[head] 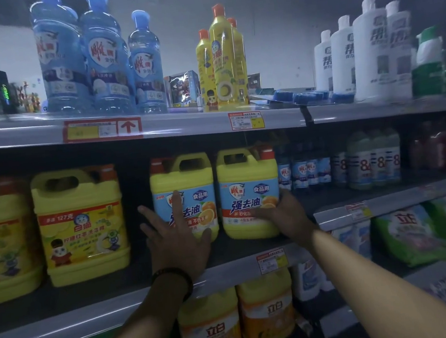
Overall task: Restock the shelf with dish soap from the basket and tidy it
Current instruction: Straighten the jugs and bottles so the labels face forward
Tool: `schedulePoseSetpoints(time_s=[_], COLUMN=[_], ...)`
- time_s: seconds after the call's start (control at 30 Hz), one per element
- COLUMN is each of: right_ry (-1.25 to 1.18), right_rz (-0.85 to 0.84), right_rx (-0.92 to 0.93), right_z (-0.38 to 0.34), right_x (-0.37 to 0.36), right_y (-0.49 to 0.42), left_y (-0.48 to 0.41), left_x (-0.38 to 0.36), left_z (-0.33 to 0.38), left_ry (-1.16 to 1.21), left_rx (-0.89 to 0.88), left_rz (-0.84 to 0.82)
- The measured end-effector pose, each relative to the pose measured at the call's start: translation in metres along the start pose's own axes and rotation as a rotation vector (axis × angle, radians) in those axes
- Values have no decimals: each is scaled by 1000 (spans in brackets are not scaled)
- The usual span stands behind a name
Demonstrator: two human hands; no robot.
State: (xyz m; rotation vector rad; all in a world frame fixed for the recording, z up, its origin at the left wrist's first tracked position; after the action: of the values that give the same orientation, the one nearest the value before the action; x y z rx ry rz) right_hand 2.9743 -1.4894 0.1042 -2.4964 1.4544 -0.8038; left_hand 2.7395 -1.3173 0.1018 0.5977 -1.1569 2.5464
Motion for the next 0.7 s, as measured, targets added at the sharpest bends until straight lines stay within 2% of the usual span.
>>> schedulePoseSetpoints(time_s=[0.13,0.23,0.33,0.4,0.47,0.6,0.7], right_ry=[125,194,369,425,448,447,521], right_rz=[246,413,645,720,687,489,401], right_rx=[52,9,7,-11,3,208,217], right_z=[-9,-11,-30,-41,-48,-48,-41], right_x=[16,18,12,4,-3,-21,-30], right_y=[36,64,88,95,93,83,74], left_y=[0,2,3,3,3,4,5], left_x=[0,1,3,2,2,10,17], left_z=[-1,-1,1,-1,0,3,4], left_ry=[47,101,94,103,107,8,-80], left_rx=[-1,2,3,18,10,-9,-2], left_rz=[-19,-30,-38,-48,-47,31,88])
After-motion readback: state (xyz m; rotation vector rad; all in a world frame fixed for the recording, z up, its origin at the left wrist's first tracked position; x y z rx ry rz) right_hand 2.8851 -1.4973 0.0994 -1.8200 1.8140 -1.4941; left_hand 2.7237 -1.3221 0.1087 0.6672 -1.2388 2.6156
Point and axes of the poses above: each hand's wrist, its own y-axis away from the middle knuckle, its own x-axis out of the back of the hand, z = x × y, the point moved 9 cm from there along -y, towards the middle knuckle, and after that the axes turned 14 degrees about y, right-handed, at the moved point
